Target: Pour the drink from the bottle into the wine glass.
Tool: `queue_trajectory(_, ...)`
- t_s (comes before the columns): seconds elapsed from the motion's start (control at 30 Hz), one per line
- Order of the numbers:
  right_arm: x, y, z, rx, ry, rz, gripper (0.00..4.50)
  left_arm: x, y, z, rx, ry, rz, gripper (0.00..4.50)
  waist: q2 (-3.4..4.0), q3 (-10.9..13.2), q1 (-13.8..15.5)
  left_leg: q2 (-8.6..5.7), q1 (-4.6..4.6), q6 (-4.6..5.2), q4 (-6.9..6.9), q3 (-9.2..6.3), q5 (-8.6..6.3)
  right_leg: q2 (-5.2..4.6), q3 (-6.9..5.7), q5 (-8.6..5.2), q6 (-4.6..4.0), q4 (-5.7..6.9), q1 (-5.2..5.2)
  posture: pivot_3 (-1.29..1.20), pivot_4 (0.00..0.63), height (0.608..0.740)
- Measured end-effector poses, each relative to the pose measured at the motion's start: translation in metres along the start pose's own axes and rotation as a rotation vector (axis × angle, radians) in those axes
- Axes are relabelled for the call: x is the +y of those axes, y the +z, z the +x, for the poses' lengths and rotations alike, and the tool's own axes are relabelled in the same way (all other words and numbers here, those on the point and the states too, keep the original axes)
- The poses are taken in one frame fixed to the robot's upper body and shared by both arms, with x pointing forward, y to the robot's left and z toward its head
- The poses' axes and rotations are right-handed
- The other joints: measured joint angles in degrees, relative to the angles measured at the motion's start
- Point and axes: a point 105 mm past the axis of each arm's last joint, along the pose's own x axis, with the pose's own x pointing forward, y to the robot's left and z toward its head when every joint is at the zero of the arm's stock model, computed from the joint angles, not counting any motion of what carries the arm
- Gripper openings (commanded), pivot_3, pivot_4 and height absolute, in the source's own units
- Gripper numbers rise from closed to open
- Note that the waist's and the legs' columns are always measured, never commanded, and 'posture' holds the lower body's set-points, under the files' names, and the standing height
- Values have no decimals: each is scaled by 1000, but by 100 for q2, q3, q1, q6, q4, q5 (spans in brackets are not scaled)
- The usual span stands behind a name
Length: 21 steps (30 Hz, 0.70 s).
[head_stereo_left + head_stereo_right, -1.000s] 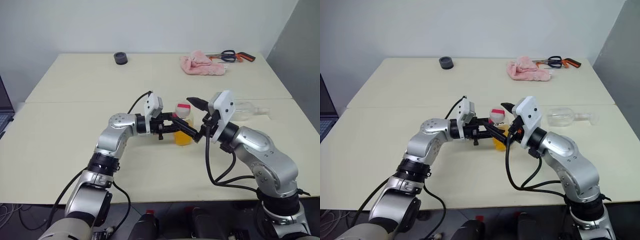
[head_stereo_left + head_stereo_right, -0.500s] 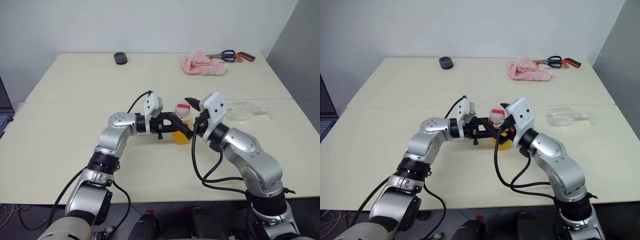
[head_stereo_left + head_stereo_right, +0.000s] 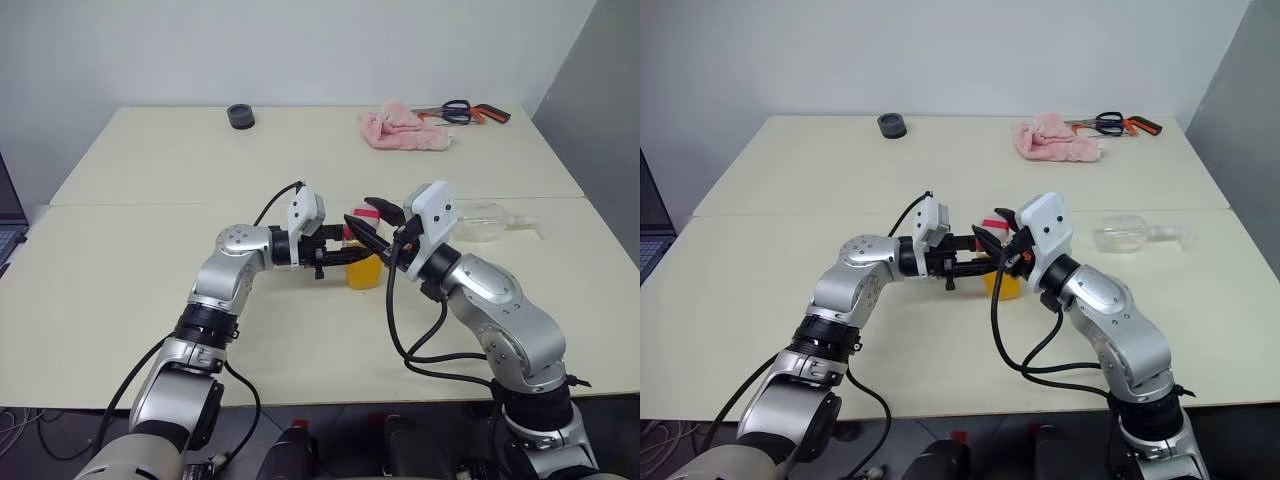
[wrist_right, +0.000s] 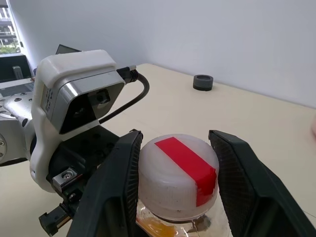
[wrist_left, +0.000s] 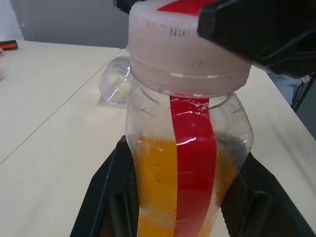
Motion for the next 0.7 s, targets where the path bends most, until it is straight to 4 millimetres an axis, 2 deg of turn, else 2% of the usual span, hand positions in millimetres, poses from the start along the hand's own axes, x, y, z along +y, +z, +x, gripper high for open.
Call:
queue_trajectory(0.2, 1, -2, 3, -7, 67, -38, 1838, 0, -1, -2, 4, 0, -2, 1707, 0, 0, -7, 0, 1, 0, 1, 4, 0, 1, -2, 0, 0, 0, 0, 0, 150, 740)
queue_trajectory(0.33, -2, 2, 13, -14, 269, -107, 1838, 1, 3, -7, 9, 6, 6, 1707, 0, 0, -22, 2, 4, 1, 3, 9, 0, 8, -12, 1, 2, 3, 0, 0, 150, 740)
queue_trajectory(0.5, -8, 7, 14, 35, 520, -120, 1838, -4, 5, -7, 19, -29, 18, 1706, 0, 0, -49, 1, 2, 1, 5, 7, 0, 7, -14, 1, 1, -2, 3, 0, 150, 740)
queue_trajectory(0.7, -13, 5, 13, 60, 595, -100, 1838, -6, 3, -5, 30, -45, 8, 1706, 0, 0, -45, 1, 0, 1, 4, 5, 0, 1, -6, 2, 0, -2, 1, 0, 150, 740)
